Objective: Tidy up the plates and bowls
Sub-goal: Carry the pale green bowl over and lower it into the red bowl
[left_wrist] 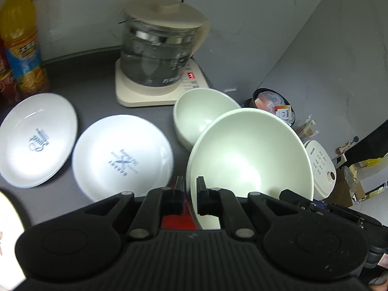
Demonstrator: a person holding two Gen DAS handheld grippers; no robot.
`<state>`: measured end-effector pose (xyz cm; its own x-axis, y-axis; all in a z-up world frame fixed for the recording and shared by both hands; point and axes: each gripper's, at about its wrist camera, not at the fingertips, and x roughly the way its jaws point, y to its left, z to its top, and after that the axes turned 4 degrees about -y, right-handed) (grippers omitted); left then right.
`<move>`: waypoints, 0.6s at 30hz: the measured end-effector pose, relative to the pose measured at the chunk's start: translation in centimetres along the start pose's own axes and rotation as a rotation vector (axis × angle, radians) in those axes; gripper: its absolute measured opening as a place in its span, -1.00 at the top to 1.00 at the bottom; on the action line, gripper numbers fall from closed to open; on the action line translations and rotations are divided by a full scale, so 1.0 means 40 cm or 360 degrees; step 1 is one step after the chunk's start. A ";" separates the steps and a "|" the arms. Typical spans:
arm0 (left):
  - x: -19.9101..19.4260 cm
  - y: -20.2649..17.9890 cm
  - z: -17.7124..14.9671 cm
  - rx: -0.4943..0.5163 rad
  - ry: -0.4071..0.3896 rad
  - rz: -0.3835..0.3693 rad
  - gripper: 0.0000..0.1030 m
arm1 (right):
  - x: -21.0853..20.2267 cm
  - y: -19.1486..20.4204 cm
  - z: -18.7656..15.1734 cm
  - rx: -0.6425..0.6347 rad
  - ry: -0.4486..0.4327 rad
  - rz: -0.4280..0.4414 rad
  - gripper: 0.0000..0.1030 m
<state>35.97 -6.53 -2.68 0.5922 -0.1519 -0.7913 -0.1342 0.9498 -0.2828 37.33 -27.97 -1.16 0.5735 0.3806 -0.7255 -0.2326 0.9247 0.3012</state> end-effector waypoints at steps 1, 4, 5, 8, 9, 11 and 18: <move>-0.005 0.014 -0.004 -0.0001 0.0005 -0.0003 0.88 | 0.002 0.008 -0.005 0.0003 0.0007 -0.0002 0.69; -0.008 0.045 -0.018 -0.0016 0.0032 -0.0010 0.88 | 0.004 0.034 -0.022 0.0000 0.0029 -0.0013 0.69; -0.008 0.053 -0.022 -0.0016 0.0040 -0.0010 0.88 | 0.003 0.042 -0.029 -0.0002 0.0033 -0.0019 0.69; -0.004 0.076 -0.037 -0.0020 0.0071 -0.0013 0.88 | 0.006 0.059 -0.049 -0.0007 0.0058 -0.0041 0.69; -0.003 0.082 -0.041 -0.0023 0.0081 -0.0013 0.88 | 0.007 0.063 -0.055 -0.0007 0.0068 -0.0047 0.69; 0.002 0.095 -0.051 -0.0026 0.0103 -0.0022 0.88 | 0.009 0.070 -0.067 -0.0007 0.0084 -0.0062 0.69; 0.032 0.119 -0.085 -0.0041 0.0193 -0.0042 0.88 | 0.022 0.078 -0.096 -0.0009 0.0139 -0.0116 0.69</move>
<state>33.37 -3.14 -6.89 0.4958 -0.2100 -0.8427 -0.1411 0.9379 -0.3168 34.07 -24.75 -3.24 0.5183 0.3112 -0.7966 -0.1977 0.9498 0.2425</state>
